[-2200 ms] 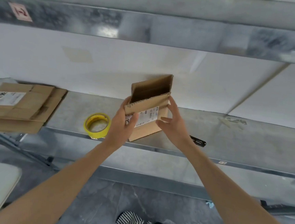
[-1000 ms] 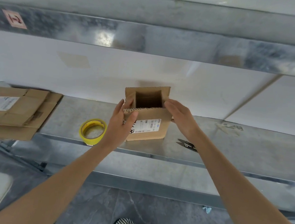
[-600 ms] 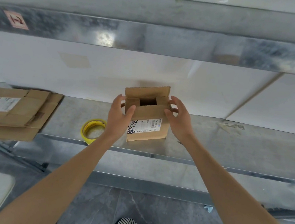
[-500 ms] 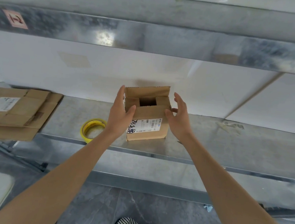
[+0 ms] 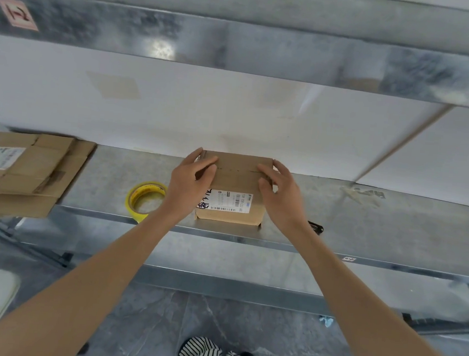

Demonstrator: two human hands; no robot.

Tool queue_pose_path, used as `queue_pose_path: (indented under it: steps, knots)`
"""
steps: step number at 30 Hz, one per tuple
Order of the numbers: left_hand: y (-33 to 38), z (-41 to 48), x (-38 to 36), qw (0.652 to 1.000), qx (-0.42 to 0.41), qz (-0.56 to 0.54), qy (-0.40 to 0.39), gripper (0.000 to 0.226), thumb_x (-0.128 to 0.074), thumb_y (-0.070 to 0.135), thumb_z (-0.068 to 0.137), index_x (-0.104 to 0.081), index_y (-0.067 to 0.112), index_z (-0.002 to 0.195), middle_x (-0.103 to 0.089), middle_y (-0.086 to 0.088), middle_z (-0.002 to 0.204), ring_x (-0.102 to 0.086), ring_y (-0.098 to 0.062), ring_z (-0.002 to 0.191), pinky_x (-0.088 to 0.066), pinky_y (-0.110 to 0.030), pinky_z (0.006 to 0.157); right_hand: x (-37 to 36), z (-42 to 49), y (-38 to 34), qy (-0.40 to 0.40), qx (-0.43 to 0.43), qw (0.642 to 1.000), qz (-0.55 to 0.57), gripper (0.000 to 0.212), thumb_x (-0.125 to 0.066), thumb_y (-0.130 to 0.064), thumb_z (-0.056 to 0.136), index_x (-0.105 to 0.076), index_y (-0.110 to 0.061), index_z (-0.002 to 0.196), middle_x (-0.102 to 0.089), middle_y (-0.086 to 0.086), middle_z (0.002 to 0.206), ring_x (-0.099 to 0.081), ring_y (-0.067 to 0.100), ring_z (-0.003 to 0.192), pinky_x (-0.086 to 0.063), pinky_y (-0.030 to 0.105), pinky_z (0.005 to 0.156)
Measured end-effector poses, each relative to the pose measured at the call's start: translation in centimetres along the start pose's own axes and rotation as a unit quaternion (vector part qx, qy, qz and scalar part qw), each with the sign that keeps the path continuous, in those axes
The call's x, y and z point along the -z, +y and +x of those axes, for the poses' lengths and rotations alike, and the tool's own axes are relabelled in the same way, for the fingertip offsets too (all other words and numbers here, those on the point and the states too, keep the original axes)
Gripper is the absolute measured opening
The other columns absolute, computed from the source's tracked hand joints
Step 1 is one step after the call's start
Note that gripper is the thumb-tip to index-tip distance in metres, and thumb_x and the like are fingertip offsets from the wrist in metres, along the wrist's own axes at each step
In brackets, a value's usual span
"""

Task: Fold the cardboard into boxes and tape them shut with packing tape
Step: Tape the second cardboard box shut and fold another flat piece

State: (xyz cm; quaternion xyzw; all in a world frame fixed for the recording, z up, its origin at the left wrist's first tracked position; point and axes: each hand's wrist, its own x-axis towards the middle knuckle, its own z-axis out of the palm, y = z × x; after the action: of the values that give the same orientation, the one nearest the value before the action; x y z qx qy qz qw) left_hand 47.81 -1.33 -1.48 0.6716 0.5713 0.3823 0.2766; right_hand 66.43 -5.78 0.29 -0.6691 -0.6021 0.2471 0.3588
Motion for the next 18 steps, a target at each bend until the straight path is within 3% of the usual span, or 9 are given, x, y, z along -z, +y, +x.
queue_pose_path:
  steps: [3, 6, 10, 13, 15, 16, 18]
  knots:
    - [0.0, 0.1, 0.0, 1.000, 0.004, -0.006, 0.002, 0.029, -0.056, 0.021, 0.095, -0.065, 0.017, 0.122, -0.042, -0.007, 0.146, -0.041, -0.013, 0.132, -0.029, -0.012, 0.101, -0.2, 0.6, -1.0, -0.021, 0.061, 0.982, -0.177, 0.036, -0.039, -0.017, 0.096, -0.055, -0.018, 0.129, -0.018, 0.003, 0.157, -0.021, 0.025, 0.140, -0.021, 0.038, 0.114]
    - [0.2, 0.3, 0.2, 1.000, -0.005, 0.007, -0.003, 0.028, -0.056, 0.018, 0.095, -0.066, 0.015, 0.120, -0.044, -0.010, 0.145, -0.043, -0.016, 0.131, -0.031, -0.016, 0.102, -1.0, 1.8, -3.3, -0.087, 0.134, 0.956, -0.248, 0.041, -0.036, -0.025, 0.099, -0.043, -0.021, 0.138, -0.011, 0.001, 0.159, -0.004, 0.022, 0.147, -0.003, 0.041, 0.118]
    - [0.3, 0.2, 0.9, 0.999, -0.031, 0.016, -0.029, 0.031, -0.048, 0.015, 0.098, -0.061, 0.013, 0.126, -0.052, -0.010, 0.137, -0.043, -0.019, 0.132, -0.031, -0.014, 0.096, -2.8, 2.3, -3.9, -0.137, 0.180, 0.934, -0.275, 0.045, -0.029, -0.035, 0.102, -0.035, -0.020, 0.144, -0.021, -0.001, 0.157, -0.012, 0.022, 0.145, -0.006, 0.035, 0.116]
    - [-0.6, -0.3, 1.8, 0.999, 0.011, 0.012, -0.031, 0.038, -0.038, 0.020, 0.102, -0.045, 0.015, 0.139, -0.060, -0.004, 0.113, -0.057, -0.019, 0.094, -0.037, -0.015, 0.074, -3.1, 2.2, -3.2, -0.122, 0.187, 0.931, -0.289, 0.047, -0.029, -0.038, 0.102, -0.035, -0.018, 0.144, -0.025, -0.002, 0.156, -0.015, 0.021, 0.145, -0.007, 0.033, 0.115]
    - [-2.0, -0.7, 2.6, 0.998, 0.054, 0.035, -0.029, 0.039, -0.035, 0.023, 0.103, -0.044, 0.016, 0.140, -0.060, -0.001, 0.105, -0.055, -0.016, 0.083, -0.037, -0.012, 0.064, -3.2, 2.2, -3.2, -0.128, 0.184, 0.931, -0.289, 0.048, -0.028, -0.039, 0.101, -0.033, -0.018, 0.145, -0.024, -0.002, 0.156, -0.015, 0.020, 0.145, -0.006, 0.033, 0.116]
    - [-2.9, -0.9, 3.1, 0.994, 0.082, 0.061, -0.035, 0.038, -0.036, 0.023, 0.102, -0.047, 0.015, 0.138, -0.061, -0.004, 0.108, -0.057, -0.019, 0.090, -0.038, -0.011, 0.069, -3.2, 2.2, -3.2, -0.132, 0.182, 0.932, -0.286, 0.049, -0.028, -0.039, 0.101, -0.032, -0.019, 0.146, -0.023, -0.002, 0.156, -0.014, 0.020, 0.145, -0.006, 0.033, 0.116]
    - [-4.7, -1.2, 4.0, 0.975, 0.137, 0.155, -0.078, 0.035, -0.039, 0.024, 0.099, -0.056, 0.016, 0.128, -0.062, -0.008, 0.120, -0.056, -0.026, 0.110, -0.040, -0.024, 0.086, -3.2, 2.3, -3.2, -0.138, 0.177, 0.935, -0.276, 0.050, -0.029, -0.040, 0.101, -0.032, -0.019, 0.146, -0.023, -0.003, 0.157, -0.013, 0.019, 0.145, -0.005, 0.033, 0.116]
